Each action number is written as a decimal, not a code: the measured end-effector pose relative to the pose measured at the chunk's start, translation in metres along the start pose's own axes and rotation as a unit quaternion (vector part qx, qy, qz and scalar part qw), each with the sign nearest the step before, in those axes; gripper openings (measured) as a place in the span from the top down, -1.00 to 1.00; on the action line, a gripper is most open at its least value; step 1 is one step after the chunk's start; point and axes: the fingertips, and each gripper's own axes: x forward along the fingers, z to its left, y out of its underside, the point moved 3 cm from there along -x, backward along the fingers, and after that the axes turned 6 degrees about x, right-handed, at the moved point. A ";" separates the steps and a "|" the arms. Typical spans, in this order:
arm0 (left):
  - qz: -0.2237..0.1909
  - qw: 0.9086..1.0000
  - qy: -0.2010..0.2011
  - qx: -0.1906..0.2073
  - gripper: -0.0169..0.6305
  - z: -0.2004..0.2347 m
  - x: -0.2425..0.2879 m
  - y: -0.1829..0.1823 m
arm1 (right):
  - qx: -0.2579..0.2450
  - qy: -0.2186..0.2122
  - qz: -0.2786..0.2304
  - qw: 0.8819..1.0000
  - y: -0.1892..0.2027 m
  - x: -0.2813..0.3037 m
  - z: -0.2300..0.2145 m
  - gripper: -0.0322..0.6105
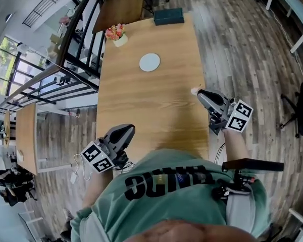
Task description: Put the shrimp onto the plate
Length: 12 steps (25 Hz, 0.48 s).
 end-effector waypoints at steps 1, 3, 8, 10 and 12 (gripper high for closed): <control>-0.001 1.000 0.012 -0.002 0.93 0.006 -0.002 0.003 | -0.006 0.008 -0.002 1.000 0.003 0.002 0.004 0.79; -0.004 0.999 0.039 -0.002 0.93 0.022 -0.011 0.006 | -0.021 0.026 -0.007 0.999 0.009 0.010 0.015 0.79; -0.022 0.994 0.107 0.003 0.93 0.077 -0.060 0.013 | -0.045 0.084 -0.006 0.995 0.043 0.067 0.052 0.79; -0.025 0.992 0.127 -0.006 0.93 0.100 -0.087 0.019 | -0.038 0.106 0.002 0.994 0.067 0.095 0.072 0.79; -0.034 0.989 0.146 0.005 0.93 0.123 -0.102 0.019 | -0.047 0.119 0.026 0.991 0.081 0.124 0.086 0.79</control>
